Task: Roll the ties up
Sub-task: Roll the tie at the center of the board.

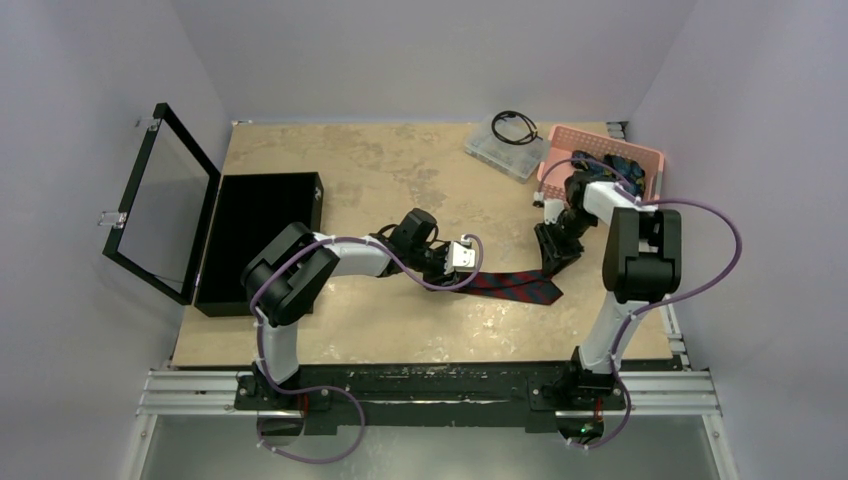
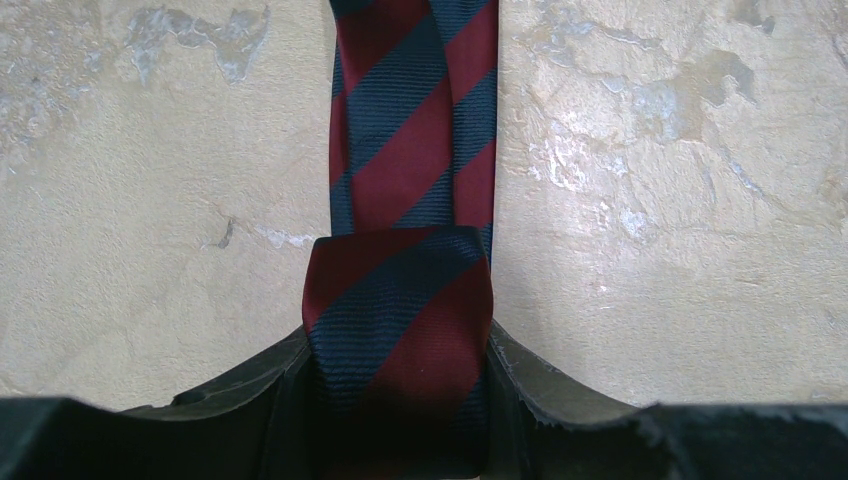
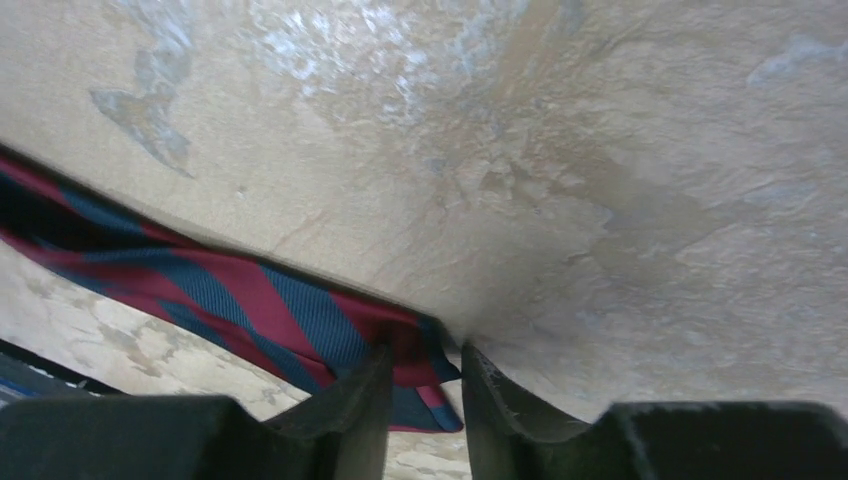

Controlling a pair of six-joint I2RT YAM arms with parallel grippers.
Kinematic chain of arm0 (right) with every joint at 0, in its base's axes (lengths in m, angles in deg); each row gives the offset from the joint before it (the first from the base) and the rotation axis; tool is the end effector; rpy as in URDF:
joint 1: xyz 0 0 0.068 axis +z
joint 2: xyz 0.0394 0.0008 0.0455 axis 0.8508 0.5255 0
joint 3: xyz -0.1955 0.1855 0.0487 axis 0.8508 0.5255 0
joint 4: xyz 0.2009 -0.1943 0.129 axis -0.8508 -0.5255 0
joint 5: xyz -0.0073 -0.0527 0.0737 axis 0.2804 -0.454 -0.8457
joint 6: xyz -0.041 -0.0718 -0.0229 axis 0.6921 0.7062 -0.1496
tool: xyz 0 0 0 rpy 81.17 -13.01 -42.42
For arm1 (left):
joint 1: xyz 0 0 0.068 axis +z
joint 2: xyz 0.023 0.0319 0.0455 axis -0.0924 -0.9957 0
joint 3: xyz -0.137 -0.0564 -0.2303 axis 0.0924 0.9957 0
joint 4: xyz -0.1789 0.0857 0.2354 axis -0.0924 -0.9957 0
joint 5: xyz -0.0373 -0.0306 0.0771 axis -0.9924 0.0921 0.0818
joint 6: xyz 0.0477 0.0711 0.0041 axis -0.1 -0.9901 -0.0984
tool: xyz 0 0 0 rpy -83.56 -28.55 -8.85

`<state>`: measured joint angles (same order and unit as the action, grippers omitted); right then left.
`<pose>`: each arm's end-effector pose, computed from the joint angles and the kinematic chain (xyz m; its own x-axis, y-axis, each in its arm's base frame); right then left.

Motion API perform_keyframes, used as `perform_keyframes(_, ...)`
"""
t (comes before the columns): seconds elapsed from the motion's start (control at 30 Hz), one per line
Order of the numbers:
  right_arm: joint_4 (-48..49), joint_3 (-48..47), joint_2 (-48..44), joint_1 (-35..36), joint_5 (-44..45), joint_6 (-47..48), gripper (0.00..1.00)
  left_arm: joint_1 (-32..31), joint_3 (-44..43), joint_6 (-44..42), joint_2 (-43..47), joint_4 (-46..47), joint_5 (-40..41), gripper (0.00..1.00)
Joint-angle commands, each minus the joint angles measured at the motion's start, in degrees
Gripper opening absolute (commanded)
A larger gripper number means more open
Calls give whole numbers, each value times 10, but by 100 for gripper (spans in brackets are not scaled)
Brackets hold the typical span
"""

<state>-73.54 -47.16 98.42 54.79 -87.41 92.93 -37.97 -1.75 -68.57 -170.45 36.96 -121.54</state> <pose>0.3703 -0.0047 0.0862 -0.9561 -0.2898 -0.0431 -0.2916 0.9268 0.2367 0.2834 -0.3296 0.0708 0.0577 0.5755 -0.8158 0.9982 -0.0455 0.0385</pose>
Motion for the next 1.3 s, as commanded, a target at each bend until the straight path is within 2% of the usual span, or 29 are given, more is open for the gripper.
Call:
perform_keyframes(0.0, -16, -5, -16, 4, -47, -7, 21, -4, 33, -4, -26, -96, 48, 1)
perform_keyframes(0.07, -29, -11, -25, 4, -59, -3, 2, -3, 32, -4, -28, -94, 48, 1)
perform_keyframes(0.1, -37, -16, -32, 3, -64, -2, 0, -3, 31, -4, -28, -95, 48, 1)
perform_keyframes(0.23, -87, -36, -82, 3, -71, 16, 0, -3, 32, -5, -26, -96, 50, 1)
perform_keyframes(0.37, -117, -5, -111, 3, -47, 37, 0, -3, 32, -7, -26, -97, 50, 1)
perform_keyframes(0.57, -48, 68, -83, 4, 12, 28, 0, -3, 30, -5, -27, -101, 49, 1)
perform_keyframes(0.97, 72, 46, -7, 4, 54, -7, 0, -3, 34, -3, -20, -106, 48, 1)
perform_keyframes(1.27, 90, 46, -14, -1, 94, 15, 0, -6, 33, 16, -12, -99, 46, 1)
